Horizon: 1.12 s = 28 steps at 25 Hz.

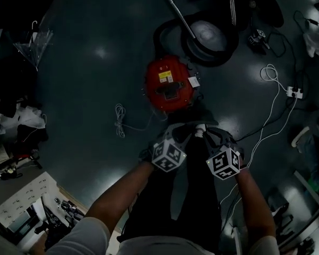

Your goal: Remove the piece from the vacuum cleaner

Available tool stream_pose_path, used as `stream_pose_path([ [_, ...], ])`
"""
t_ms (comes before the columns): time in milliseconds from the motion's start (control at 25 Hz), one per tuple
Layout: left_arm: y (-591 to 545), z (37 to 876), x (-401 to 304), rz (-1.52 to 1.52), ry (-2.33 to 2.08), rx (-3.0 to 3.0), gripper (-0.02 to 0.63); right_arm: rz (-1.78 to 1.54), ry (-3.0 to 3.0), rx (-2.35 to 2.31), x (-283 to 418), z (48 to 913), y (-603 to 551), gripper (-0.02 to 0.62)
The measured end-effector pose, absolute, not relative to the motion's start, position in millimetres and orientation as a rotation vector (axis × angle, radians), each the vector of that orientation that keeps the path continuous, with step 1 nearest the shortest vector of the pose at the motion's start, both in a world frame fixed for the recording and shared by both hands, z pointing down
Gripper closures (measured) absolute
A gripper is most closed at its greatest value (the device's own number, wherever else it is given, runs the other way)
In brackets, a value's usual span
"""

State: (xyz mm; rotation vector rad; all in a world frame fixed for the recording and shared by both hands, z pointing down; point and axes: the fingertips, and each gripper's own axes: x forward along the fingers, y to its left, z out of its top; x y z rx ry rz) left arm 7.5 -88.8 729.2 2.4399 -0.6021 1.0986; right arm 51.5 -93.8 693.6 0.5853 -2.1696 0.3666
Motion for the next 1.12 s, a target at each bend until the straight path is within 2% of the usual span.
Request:
stream_pose_path([
  [440,-66,871,3,1.449,-0.396,2.433,0.491,0.100,-2.010,0.242,47,850,-85,0.463],
  [720,-65,899,1,1.562,-0.350,2.433,0.492,-0.027,-1.966,0.078,34,881,-78,0.456],
  [880,-71,901,2,1.580,-0.356,2.439,0.547,-0.026,-1.967,0.061,32,876,-80,0.456],
  [1120,-72,901,1,1.576,-0.340,2.451,0.561,0.037,-1.966,0.034,27,870,-80,0.449],
])
